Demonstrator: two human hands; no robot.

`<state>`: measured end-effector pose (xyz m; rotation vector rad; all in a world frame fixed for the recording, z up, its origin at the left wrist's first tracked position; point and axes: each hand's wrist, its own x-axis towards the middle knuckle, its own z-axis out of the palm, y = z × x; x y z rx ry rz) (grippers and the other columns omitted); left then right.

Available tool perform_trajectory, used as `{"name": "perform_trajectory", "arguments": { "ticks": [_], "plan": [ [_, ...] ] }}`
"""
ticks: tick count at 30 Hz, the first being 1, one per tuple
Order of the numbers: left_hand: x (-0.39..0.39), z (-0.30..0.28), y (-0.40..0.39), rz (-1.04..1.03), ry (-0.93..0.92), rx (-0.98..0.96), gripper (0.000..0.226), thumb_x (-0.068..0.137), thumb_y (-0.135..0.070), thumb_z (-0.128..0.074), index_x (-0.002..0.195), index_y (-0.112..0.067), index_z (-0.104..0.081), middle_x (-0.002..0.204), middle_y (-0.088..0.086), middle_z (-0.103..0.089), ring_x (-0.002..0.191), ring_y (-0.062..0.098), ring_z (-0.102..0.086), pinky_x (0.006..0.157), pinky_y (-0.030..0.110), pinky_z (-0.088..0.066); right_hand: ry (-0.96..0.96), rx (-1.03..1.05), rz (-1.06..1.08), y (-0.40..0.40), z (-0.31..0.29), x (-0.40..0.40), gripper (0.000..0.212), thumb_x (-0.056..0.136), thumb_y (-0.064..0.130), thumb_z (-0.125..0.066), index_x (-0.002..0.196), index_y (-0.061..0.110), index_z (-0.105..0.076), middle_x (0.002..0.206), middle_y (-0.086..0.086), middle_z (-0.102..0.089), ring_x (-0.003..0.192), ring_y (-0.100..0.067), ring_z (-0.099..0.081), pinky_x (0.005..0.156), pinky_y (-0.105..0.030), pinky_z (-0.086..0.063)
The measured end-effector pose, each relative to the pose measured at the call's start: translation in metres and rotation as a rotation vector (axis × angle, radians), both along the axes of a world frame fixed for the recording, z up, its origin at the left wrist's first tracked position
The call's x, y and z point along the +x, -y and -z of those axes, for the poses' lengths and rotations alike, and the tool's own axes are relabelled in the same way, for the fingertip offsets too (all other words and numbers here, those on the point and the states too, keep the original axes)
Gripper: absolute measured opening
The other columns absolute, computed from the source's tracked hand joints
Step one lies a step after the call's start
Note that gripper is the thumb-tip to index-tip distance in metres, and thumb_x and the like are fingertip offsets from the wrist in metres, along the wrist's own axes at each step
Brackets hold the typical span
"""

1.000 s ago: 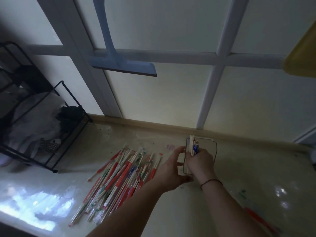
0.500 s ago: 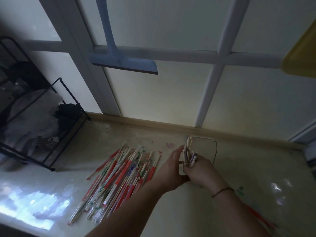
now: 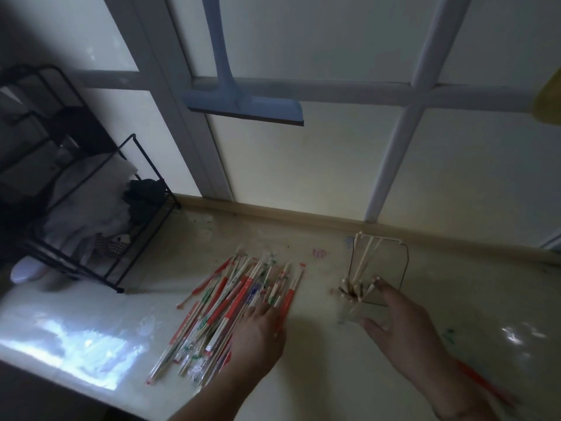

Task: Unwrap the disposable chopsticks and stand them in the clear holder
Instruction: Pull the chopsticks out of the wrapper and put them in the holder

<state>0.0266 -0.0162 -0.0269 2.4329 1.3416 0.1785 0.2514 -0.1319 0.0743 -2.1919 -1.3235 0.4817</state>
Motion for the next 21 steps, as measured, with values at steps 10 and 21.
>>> {"name": "perform_trajectory", "arguments": {
  "ticks": [10, 21],
  "plan": [
    [-0.013, -0.001, -0.001, -0.026, -0.415, 0.05, 0.038, 0.095, -0.046, -0.039, 0.118, -0.023, -0.058, 0.119, 0.001, -0.066, 0.111, 0.025, -0.06, 0.091, 0.037, -0.041, 0.032, 0.446, 0.045, 0.041, 0.048, -0.077, 0.015, 0.079, 0.023, -0.057, 0.076, 0.03, -0.07, 0.07, 0.018, -0.062, 0.068, 0.004, -0.054, 0.074, -0.024, -0.05],
    [-0.021, -0.019, -0.001, -0.027, -0.253, -0.164, 0.025, 0.088, -0.036, -0.049, 0.097, -0.018, -0.062, 0.099, 0.003, -0.068, 0.089, 0.025, -0.066, 0.071, 0.029, -0.048, -0.396, -0.323, -0.084, -0.023, 0.111, -0.126, 0.023, 0.083, 0.037, -0.069, 0.065, 0.048, -0.06, 0.062, 0.019, -0.062, 0.067, 0.013, -0.057, 0.069, -0.011, -0.045]
  ]
}}
